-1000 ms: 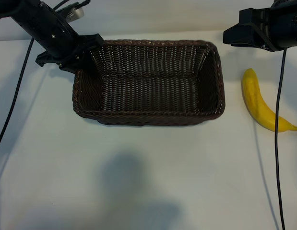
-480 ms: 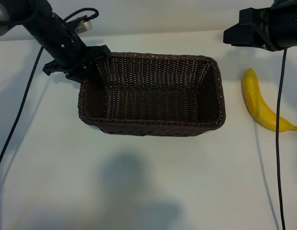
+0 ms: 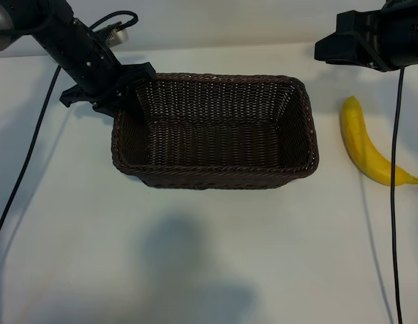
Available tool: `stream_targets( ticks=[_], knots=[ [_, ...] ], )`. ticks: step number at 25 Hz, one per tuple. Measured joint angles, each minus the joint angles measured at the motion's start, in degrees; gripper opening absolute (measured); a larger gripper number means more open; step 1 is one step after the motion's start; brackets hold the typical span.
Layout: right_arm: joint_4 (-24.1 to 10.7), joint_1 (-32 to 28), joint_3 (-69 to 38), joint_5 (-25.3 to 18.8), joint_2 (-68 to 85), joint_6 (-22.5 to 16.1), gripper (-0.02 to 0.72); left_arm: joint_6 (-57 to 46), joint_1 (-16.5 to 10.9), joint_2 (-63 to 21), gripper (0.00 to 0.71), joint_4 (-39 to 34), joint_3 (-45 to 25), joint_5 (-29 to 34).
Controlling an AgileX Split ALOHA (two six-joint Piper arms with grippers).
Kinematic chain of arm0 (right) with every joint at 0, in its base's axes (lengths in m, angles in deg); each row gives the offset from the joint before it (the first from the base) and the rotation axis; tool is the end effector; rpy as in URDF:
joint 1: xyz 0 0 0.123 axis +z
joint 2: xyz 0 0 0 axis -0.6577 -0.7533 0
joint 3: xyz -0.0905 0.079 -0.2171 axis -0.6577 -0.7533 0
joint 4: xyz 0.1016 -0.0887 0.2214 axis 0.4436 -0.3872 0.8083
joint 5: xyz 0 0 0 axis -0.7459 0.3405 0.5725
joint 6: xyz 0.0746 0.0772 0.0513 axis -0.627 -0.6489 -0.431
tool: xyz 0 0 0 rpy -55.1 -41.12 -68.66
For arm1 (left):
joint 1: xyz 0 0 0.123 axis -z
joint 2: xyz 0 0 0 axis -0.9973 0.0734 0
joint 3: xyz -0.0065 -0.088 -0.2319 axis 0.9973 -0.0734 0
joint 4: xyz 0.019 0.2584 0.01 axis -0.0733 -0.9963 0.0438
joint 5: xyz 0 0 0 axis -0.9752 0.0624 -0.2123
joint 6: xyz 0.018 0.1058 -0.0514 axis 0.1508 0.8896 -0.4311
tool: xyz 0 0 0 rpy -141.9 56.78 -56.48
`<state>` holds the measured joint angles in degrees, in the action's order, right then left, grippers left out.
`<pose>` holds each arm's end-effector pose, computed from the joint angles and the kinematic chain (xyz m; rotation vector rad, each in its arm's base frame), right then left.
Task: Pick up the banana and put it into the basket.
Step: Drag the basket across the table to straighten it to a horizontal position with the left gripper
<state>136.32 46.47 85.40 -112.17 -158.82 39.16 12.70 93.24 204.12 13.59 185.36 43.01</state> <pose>0.3425 0.1041 0.2350 -0.1088 2.3499 0.9424 0.4223 -0.1033 0.1160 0.0475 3.0489 -0.6466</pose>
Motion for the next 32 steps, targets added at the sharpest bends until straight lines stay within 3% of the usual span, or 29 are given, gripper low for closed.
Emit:
stream_targets(
  ticks=[16, 18, 23, 25, 32],
  knots=[
    [0.0, 0.0, 0.0, 0.21, 0.0, 0.0, 0.24, -1.57, 0.0, 0.0, 0.193, -0.35, 0.0, 0.0],
    [0.0, 0.0, 0.0, 0.21, 0.0, 0.0, 0.24, -1.59, 0.0, 0.0, 0.243, -0.14, 0.0, 0.0],
    [0.02, 0.0, 0.0, 0.21, 0.0, 0.0, 0.24, -1.75, 0.0, 0.0, 0.486, 0.51, 0.0, 0.0],
    [0.02, 0.0, 0.0, 0.21, 0.0, 0.0, 0.24, -1.75, 0.0, 0.0, 0.547, 0.65, 0.06, 0.0],
    [0.02, 0.0, 0.0, 0.21, 0.0, -0.05, 0.24, -1.67, -0.5, -4.29, 0.559, 0.76, 0.2, 0.73]
  ],
)
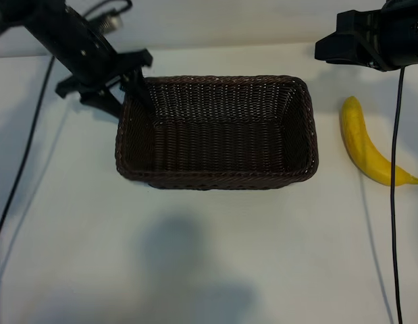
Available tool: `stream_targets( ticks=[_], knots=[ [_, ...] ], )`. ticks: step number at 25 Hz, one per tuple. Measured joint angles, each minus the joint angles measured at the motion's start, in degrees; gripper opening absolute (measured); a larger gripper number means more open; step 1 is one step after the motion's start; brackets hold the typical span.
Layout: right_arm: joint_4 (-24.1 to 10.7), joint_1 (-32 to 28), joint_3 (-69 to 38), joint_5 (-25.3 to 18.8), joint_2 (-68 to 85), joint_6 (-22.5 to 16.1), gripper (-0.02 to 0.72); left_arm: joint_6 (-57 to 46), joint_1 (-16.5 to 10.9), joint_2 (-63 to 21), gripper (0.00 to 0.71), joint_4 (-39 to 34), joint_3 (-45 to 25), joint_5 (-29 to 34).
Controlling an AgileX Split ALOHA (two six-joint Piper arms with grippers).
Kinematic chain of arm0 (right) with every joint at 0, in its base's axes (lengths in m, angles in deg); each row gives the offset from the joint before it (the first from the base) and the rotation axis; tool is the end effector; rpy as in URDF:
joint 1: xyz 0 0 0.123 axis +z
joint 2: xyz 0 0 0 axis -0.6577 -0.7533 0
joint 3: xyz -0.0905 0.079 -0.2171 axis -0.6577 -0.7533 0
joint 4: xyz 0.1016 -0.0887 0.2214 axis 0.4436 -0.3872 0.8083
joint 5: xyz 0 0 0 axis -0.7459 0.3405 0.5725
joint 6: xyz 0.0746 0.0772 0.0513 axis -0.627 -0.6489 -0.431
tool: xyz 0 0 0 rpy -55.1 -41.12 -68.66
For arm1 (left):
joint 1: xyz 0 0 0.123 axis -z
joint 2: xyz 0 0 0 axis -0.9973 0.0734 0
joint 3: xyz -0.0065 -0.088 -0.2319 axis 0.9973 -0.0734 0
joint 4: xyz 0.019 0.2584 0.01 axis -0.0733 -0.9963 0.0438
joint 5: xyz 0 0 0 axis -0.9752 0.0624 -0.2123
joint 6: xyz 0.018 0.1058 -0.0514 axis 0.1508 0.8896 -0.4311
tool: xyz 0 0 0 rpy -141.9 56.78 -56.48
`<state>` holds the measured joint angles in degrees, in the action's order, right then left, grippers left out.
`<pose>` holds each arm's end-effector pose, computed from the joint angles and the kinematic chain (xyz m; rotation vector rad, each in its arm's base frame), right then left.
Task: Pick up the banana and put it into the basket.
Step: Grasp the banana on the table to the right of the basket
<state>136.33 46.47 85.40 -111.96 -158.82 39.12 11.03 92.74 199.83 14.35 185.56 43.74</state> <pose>0.3429 0.1039 0.2351 -0.1055 2.3482 0.9399 0.4215 -0.1010 0.1498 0.0117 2.9843 -0.6687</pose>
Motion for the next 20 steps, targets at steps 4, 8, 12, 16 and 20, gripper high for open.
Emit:
stream_targets(
  ticks=[4, 8, 12, 16, 20],
  knots=[
    [0.05, 0.0, 0.0, 0.0, 0.0, 0.0, 0.24, 1.14, -2.56, -7.35, 0.52, 0.19, 0.47, 0.0],
    [0.05, 0.0, 0.0, 0.0, 0.0, 0.0, 0.24, 2.25, -6.05, -14.91, 0.469, 0.35, 0.47, 0.0],
    [0.23, 0.0, 0.0, -0.27, 0.0, 0.0, 0.24, 2.9, -7.99, -20.6, 0.424, 0.2, 0.22, 0.0],
    [0.22, 0.0, 0.0, -0.35, 0.0, 0.0, 0.24, 7.17, -8.26, -24.3, 0.407, 6.44, -7.38, 0.0],
    [0.29, 0.0, 0.0, -0.34, 0.0, 0.0, 0.24, 16.41, -8.26, -25.64, 0.407, 17.48, -19.14, -0.07]
  ],
)
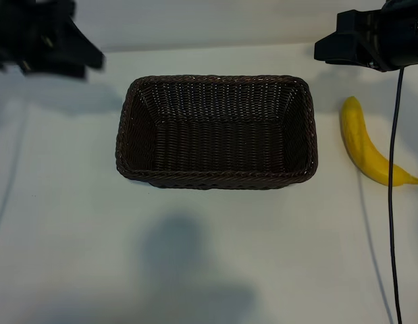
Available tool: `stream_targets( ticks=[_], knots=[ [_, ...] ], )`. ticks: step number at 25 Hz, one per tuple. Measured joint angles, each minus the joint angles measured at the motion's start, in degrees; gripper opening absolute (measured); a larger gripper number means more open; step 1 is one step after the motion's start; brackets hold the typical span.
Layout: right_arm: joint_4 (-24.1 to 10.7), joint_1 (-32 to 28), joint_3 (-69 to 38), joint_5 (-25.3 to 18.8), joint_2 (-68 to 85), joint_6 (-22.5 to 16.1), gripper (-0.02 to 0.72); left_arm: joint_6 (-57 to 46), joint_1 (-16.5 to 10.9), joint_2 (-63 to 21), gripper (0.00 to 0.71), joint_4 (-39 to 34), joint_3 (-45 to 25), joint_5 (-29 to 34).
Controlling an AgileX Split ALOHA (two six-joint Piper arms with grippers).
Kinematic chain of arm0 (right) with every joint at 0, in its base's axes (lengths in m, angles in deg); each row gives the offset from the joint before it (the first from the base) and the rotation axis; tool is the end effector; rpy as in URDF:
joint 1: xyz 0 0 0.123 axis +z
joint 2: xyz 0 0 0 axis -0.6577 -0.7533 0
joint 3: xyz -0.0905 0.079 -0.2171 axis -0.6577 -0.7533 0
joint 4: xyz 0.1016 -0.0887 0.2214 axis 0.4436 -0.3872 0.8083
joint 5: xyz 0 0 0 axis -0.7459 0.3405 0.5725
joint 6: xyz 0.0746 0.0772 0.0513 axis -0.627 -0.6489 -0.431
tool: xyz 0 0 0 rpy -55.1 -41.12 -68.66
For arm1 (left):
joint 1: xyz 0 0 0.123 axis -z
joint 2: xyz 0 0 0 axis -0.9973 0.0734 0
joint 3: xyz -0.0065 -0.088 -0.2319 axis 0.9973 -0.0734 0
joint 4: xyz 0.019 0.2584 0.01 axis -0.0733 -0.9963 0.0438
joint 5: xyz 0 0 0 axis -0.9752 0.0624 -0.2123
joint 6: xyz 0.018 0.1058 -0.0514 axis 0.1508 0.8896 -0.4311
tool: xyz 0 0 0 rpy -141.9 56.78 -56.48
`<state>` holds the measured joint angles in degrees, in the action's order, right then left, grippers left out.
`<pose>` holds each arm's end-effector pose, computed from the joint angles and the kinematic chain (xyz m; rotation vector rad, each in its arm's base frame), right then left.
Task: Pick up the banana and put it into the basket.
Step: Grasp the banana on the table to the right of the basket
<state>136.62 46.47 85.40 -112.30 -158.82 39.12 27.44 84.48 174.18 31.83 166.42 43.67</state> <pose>0.3424 0.1045 0.2353 -0.1052 2.3489 0.9496 0.3551 -0.0683 0.2518 0.1048 2.6442 -0.9602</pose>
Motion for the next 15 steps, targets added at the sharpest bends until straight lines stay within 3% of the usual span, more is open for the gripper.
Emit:
stream_targets(
  ticks=[3, 6, 10, 15],
  knots=[
    [-0.05, 0.0, 0.0, -0.07, 0.0, 0.0, 0.24, 6.6, 0.0, -1.39, 0.405, 7.18, -7.29, -0.8],
    [-0.05, 0.0, 0.0, -0.33, 0.0, 0.0, 0.24, 9.36, 0.0, -3.86, 0.403, 9.08, -11.47, -0.74],
    [-0.29, 0.0, 0.0, -0.39, 0.0, 0.0, 0.24, 9.37, 0.0, -8.33, 0.403, 7.78, -13.02, -0.74],
    [-1.17, 0.0, 0.0, -0.46, 0.0, 0.06, 0.24, 4.8, 0.0, -13.1, 0.403, 0.75, -13.02, -0.62]
  ],
)
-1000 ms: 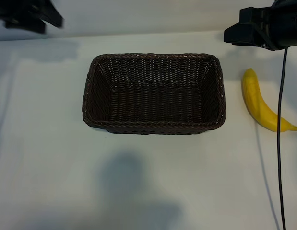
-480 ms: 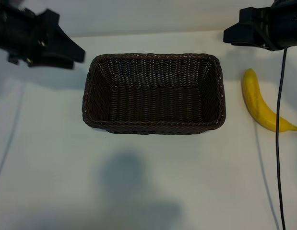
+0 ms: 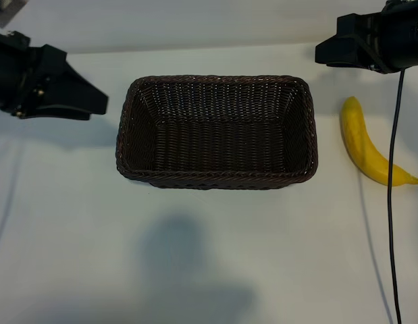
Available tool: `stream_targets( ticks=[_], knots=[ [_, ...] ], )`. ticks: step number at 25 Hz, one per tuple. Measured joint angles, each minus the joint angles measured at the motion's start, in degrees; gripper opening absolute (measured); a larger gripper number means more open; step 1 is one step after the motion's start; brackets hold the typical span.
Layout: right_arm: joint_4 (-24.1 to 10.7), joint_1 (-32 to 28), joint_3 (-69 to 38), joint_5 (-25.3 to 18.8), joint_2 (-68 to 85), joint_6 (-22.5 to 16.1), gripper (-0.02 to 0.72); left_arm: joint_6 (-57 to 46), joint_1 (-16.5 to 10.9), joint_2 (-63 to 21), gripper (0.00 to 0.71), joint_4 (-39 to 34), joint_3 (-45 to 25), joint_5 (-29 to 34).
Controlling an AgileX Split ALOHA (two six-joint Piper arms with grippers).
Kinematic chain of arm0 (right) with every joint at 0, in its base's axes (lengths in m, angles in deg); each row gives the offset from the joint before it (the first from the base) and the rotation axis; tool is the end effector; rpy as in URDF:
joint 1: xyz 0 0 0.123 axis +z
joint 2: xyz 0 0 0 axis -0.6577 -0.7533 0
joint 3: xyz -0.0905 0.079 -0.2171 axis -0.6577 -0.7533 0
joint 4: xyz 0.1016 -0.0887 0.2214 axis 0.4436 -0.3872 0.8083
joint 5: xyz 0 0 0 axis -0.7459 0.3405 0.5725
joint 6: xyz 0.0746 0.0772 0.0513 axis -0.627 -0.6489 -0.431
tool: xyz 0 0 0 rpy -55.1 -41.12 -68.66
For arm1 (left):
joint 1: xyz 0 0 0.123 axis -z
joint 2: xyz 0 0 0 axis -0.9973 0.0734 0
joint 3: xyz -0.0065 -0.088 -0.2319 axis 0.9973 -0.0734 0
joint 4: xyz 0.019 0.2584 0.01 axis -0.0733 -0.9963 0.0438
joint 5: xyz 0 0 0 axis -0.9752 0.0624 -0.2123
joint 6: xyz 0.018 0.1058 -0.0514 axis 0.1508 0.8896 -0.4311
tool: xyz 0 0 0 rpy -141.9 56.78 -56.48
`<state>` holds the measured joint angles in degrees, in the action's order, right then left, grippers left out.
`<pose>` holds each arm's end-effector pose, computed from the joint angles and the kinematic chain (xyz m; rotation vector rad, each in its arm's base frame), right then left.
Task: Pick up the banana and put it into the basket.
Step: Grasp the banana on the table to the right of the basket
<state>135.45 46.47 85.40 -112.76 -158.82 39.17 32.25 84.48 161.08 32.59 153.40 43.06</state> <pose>0.3412 0.1041 0.2339 -0.1278 2.3615 0.9360 0.3006 -0.0702 0.2617 0.2021 2.6016 -0.9411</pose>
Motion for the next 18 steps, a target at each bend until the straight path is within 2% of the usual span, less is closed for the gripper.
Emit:
stream_targets(
  ticks=[6, 11, 14, 18],
  knots=[
    [-0.76, 0.0, 0.45, -1.22, 0.0, 0.01, 0.24, -1.42, 0.0, -1.67, 0.403, -2.6, 0.0, -1.36],
    [-10.21, 0.0, 4.51, -8.17, 0.0, -1.56, 0.263, -1.42, 0.0, -1.67, 0.402, -2.97, 0.0, -2.73],
    [-14.27, 0.0, 7.2, -11.7, 0.0, -2.8, 0.329, -1.42, 0.0, -1.67, 0.402, -3.11, 0.0, -3.27],
    [-15.53, 0.0, 9.82, -13.77, 0.0, -3.16, 0.475, -1.42, 0.0, -1.67, 0.402, -3.11, 0.0, -3.69]
  ],
)
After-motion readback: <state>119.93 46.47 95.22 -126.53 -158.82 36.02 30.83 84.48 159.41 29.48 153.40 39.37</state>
